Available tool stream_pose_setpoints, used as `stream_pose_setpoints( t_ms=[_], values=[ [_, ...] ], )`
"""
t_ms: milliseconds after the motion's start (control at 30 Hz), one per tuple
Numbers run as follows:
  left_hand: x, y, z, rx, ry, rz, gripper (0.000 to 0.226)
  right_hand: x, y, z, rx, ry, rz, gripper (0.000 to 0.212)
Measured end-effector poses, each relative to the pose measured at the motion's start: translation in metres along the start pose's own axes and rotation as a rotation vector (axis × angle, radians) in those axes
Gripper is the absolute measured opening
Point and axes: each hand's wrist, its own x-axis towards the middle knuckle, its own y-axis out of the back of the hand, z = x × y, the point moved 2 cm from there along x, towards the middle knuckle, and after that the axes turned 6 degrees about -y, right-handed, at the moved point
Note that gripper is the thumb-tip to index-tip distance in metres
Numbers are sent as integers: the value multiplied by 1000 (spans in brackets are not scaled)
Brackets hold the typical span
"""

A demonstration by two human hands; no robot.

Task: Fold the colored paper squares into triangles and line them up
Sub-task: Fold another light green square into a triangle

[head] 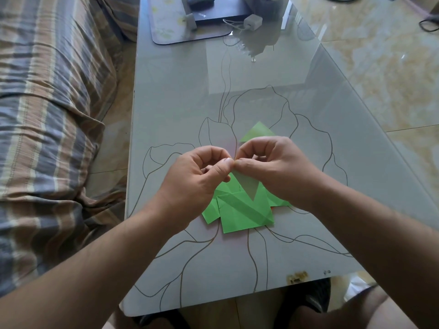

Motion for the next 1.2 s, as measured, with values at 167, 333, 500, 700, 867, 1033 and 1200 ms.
stream_pose_setpoints(
  t_ms=[167, 333, 500, 700, 867, 1033, 1200],
  values=[
    [2, 2, -1, -5, -1, 10, 9, 2, 0, 1, 21, -20, 2, 18],
    [5, 5, -3, -8, 13, 21, 8, 3, 1, 2, 19, -23, 13, 17],
    [5, 5, -3, 0, 25, 17, 7, 6, 4, 3, 3, -49, -5, 20],
    [7, 9, -1, -19, 17, 27, 7, 5, 8, 1, 41, -43, -15, 20],
    [8, 10, 2, -45, 12, 46, 8, 6, 10, -1, 1, -26, 31, 10],
    [7, 10, 4, -40, 11, 45, 9, 6, 11, -2, -16, -22, 16, 12],
    [8, 13, 4, -15, 13, 62, 8, 4, 11, -5, -56, 3, 58, 11]
  ],
)
